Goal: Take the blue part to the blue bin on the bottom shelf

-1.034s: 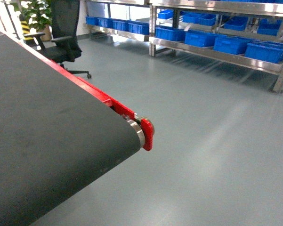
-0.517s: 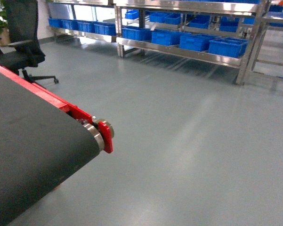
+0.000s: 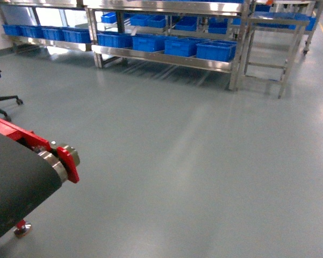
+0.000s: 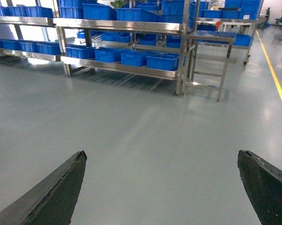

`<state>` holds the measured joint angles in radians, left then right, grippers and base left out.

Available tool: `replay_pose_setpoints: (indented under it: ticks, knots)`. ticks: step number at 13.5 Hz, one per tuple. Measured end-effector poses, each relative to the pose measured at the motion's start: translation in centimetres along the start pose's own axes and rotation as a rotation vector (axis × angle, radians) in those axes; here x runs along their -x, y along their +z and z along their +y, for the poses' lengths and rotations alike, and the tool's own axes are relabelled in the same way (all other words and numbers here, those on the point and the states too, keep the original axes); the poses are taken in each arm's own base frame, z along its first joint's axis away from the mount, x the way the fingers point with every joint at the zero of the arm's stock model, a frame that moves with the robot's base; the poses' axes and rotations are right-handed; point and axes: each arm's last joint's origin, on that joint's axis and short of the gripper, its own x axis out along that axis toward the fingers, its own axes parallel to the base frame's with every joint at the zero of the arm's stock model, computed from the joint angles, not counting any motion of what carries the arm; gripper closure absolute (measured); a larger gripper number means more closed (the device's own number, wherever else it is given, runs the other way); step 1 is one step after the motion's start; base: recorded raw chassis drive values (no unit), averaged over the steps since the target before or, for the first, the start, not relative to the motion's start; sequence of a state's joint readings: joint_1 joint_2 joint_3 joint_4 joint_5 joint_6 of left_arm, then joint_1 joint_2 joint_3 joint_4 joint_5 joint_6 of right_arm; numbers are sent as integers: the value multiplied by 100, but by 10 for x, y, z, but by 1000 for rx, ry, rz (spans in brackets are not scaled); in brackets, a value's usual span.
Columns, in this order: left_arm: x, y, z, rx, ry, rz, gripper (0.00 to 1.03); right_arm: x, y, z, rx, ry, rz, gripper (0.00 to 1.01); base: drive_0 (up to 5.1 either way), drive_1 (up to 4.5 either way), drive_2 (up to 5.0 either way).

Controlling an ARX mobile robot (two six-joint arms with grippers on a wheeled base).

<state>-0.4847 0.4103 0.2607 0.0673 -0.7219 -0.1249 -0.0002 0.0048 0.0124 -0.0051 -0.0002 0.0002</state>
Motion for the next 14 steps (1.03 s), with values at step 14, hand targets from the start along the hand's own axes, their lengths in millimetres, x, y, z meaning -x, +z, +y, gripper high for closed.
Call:
replay_pose_setpoints:
  ticks: [14]
  knots:
    - [0, 0, 0, 0, 0, 0, 59, 0, 0, 0, 0, 0, 0, 3, -161, -161, -161]
